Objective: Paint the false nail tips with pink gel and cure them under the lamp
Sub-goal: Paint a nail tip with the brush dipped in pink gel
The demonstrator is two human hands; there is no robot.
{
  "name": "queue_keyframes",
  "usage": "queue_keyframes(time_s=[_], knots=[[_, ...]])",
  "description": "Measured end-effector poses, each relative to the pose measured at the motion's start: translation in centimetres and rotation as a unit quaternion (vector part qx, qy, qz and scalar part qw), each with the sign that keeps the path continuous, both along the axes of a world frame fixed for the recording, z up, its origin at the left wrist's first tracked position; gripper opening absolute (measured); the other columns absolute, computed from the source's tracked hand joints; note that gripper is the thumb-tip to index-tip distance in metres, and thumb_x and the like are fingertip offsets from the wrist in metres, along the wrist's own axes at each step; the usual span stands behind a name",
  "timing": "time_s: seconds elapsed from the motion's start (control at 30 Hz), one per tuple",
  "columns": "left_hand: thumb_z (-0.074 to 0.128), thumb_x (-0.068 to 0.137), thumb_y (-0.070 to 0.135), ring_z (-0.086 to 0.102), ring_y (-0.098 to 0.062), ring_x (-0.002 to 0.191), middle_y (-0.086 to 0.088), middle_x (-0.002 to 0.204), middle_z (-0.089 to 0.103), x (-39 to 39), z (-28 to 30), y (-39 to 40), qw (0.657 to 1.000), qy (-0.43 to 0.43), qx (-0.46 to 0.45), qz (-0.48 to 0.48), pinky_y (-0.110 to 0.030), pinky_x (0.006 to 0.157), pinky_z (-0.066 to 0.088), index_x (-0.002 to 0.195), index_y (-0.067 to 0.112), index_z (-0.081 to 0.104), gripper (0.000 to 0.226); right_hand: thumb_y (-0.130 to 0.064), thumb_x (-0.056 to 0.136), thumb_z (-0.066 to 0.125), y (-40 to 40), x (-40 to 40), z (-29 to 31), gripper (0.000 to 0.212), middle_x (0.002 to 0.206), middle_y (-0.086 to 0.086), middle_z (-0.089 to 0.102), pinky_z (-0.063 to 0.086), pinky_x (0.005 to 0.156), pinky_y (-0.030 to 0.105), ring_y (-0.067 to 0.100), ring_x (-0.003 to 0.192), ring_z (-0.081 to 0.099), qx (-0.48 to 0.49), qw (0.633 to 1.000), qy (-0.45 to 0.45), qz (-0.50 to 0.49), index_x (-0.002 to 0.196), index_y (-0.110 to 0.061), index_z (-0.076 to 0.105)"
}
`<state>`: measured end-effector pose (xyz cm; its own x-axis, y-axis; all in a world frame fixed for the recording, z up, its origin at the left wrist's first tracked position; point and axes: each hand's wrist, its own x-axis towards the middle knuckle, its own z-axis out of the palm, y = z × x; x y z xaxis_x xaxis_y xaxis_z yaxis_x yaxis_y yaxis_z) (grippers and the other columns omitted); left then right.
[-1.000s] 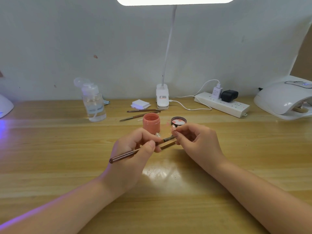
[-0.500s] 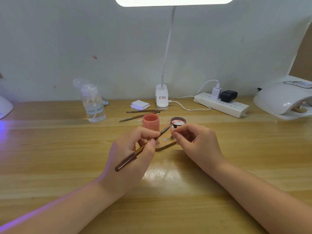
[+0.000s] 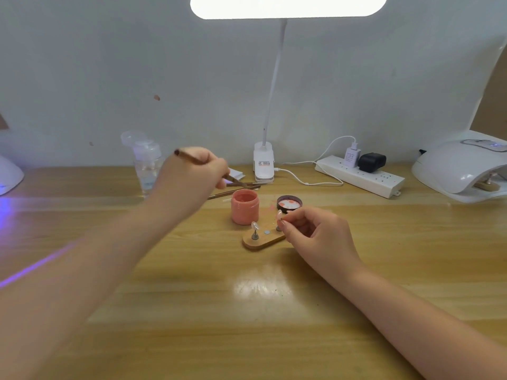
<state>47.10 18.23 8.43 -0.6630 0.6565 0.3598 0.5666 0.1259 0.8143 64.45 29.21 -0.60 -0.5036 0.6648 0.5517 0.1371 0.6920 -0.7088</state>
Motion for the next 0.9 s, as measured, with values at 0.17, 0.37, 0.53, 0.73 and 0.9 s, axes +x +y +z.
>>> queue_keyframes(time_s=[0.17, 0.37, 0.53, 0.73, 0.9], knots=[[0.058, 0.083, 0.016, 0.051, -0.004, 0.047, 0.006, 0.053, 0.065, -1.7, 2.7, 3.5, 0.986, -0.008, -0.168, -0.017, -0.023, 0.052, 0.034, 0.078, 0.009, 0.073, 0.017, -0.011, 0.080, 0.075, 0.2, -0.1, -0.3, 0.006, 0.065, -0.010, 0.068, 0.042, 0.057, 0.010, 0.001, 0.060, 0.058, -0.002, 1.000, 0.008, 0.001, 0.077, -0.016, 0.074], [0.065, 0.080, 0.016, 0.043, -0.017, 0.064, -0.002, 0.073, 0.065, -2.0, 1.9, 5.7, 0.950, -0.020, -0.307, -0.057, -0.023, 0.048, 0.027, 0.080, 0.011, 0.067, 0.006, -0.012, 0.080, 0.075, 0.2, -0.2, -0.5, 0.006, 0.062, -0.012, 0.065, 0.041, 0.056, 0.010, 0.000, 0.057, 0.057, 0.006, 1.000, 0.007, 0.003, 0.076, -0.016, 0.073], [0.068, 0.080, 0.017, 0.038, -0.010, 0.049, 0.002, 0.063, 0.067, -2.7, 1.3, 5.7, 0.954, -0.093, -0.282, -0.043, -0.019, 0.041, 0.023, 0.085, 0.010, 0.071, 0.009, -0.012, 0.080, 0.075, 0.3, -0.2, -0.5, 0.007, 0.063, -0.011, 0.066, 0.042, 0.056, 0.010, 0.000, 0.059, 0.057, 0.010, 1.000, 0.010, 0.007, 0.076, -0.017, 0.073], [0.052, 0.083, 0.018, 0.030, -0.007, 0.044, 0.009, 0.050, 0.058, -5.2, 0.9, 3.4, 0.949, -0.273, -0.155, -0.019, -0.011, 0.036, 0.017, 0.081, 0.015, 0.069, 0.017, -0.013, 0.080, 0.075, 0.4, -0.2, -0.6, 0.004, 0.066, -0.011, 0.067, 0.045, 0.057, 0.013, 0.003, 0.060, 0.059, 0.011, 1.000, 0.008, 0.007, 0.078, -0.016, 0.073], [0.049, 0.085, 0.019, 0.030, -0.006, 0.042, 0.011, 0.052, 0.057, -6.7, -0.8, 1.4, 0.919, -0.359, -0.160, -0.026, -0.010, 0.035, 0.016, 0.082, 0.018, 0.066, 0.018, -0.013, 0.081, 0.075, 0.3, -0.2, -0.5, 0.002, 0.067, -0.007, 0.068, 0.048, 0.058, 0.018, 0.006, 0.062, 0.060, 0.019, 1.000, 0.003, 0.004, 0.079, -0.014, 0.074]])
